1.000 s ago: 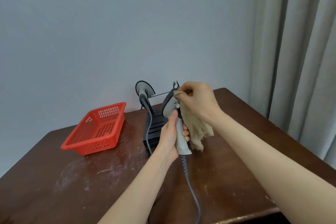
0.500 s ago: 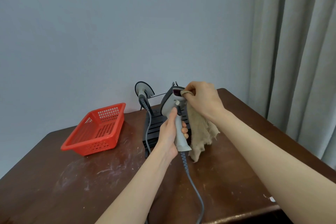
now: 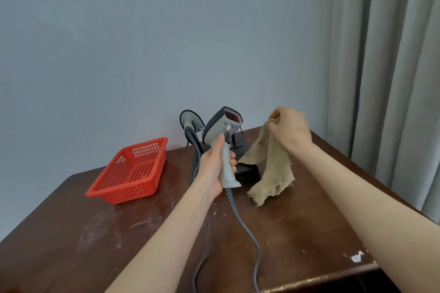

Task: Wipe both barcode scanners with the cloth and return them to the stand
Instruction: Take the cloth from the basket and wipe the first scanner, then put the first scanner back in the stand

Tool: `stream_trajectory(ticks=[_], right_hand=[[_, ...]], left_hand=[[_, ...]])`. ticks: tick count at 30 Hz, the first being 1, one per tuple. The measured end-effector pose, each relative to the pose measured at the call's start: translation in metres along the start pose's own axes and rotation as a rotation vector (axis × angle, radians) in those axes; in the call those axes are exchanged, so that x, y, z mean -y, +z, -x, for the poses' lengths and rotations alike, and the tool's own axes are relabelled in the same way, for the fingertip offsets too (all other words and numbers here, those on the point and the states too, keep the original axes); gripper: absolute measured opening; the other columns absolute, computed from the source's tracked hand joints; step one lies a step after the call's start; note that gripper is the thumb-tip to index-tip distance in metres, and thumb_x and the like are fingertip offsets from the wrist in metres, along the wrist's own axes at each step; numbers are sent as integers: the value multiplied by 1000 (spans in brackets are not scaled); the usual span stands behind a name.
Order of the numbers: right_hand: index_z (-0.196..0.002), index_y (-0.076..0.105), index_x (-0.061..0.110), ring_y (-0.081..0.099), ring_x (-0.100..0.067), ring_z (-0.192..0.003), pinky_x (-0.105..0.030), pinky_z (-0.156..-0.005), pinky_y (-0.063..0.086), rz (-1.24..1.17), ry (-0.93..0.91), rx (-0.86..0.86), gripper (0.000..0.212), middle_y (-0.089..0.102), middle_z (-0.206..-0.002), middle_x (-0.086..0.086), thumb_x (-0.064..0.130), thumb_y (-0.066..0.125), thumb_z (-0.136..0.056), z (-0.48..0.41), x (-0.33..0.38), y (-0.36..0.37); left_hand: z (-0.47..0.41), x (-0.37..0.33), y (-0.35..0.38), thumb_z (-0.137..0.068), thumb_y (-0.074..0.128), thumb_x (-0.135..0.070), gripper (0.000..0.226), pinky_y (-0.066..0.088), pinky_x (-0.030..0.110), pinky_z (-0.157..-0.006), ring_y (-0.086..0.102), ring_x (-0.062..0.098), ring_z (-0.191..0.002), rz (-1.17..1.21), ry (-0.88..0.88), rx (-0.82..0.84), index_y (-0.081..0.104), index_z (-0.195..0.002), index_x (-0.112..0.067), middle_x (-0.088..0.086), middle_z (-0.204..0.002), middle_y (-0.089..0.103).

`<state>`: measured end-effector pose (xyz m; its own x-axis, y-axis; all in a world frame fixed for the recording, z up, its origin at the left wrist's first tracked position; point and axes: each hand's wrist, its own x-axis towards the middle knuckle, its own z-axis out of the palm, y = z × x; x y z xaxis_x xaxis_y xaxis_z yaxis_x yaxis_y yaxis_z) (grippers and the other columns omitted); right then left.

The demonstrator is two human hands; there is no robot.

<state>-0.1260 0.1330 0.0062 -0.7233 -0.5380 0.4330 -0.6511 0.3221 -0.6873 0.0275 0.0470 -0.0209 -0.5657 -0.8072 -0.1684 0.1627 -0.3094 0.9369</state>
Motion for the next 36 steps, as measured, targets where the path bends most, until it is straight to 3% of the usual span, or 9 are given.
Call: stream_trajectory(ticks=[3,10,16,18,24,28,32,34,36], right_hand=[[-102,64,14,58,-36,-93,-37,-76,49,-21,70,-47,28,65,-101,-14,8,41,-87,-3,-13,-1],[-136,44,19,50,-32,-116,-40,-87,46,213,97,216,49,46,-134,-11,10,47,-88,-4,-22,9],[-139,40,19,61,-14,-84,-30,-80,47,-320,-50,392,52,64,-111,-6,41,50,-93,-4,32,12],[-141,37,22,62,-14,-90,-30,-83,47,-347,-129,473,62,65,-114,-5,54,48,-89,-6,48,19],[-127,49,20,66,-16,-85,-37,-81,54,-321,-191,394,57,70,-88,-1,59,51,-86,-28,72,31],[-101,59,14,63,-10,-69,-26,-63,48,-421,-141,426,29,68,-74,-1,40,59,-88,-41,82,32],[-77,61,5,61,-18,-64,-32,-67,51,-362,-31,351,24,67,-68,-5,25,50,-85,-58,81,42],[-75,63,2,57,-17,-58,-29,-60,47,-343,32,333,28,65,-63,-4,23,47,-84,-64,75,50],[-78,63,1,55,-20,-58,-28,-57,42,-310,68,303,28,65,-65,-6,23,46,-83,-68,66,59]], left_hand=[[-4,-15,1,-88,62,-40,38,48,24,-46,52,13,-48,-46,35,-5,60,-98,-3,4,-64,59],[-14,-51,13,-98,49,-17,17,53,35,-68,60,21,-69,-116,94,96,57,-95,-2,11,-87,65],[-26,-85,34,-97,44,-3,12,52,40,-72,60,25,-78,-239,127,74,53,-93,3,16,-93,59],[-31,-98,42,-95,43,2,9,51,43,-76,58,28,-79,-262,155,40,50,-99,7,17,-90,56],[-48,-129,55,-89,46,7,27,50,45,-84,55,29,-85,-305,184,-57,46,-115,4,14,-95,50],[-55,-133,48,-86,43,6,11,49,43,-76,54,34,-87,-159,152,31,50,-94,4,18,-105,50],[-72,-109,40,-87,34,5,20,50,36,-72,58,29,-77,7,201,48,53,-85,0,17,-95,58],[-91,-87,31,-90,35,2,27,47,35,-90,59,26,-101,-274,286,-73,58,-103,0,17,-116,60],[-106,-62,21,-93,43,-4,43,39,32,-97,48,26,-123,-645,328,-186,40,-136,-2,14,-135,49]])
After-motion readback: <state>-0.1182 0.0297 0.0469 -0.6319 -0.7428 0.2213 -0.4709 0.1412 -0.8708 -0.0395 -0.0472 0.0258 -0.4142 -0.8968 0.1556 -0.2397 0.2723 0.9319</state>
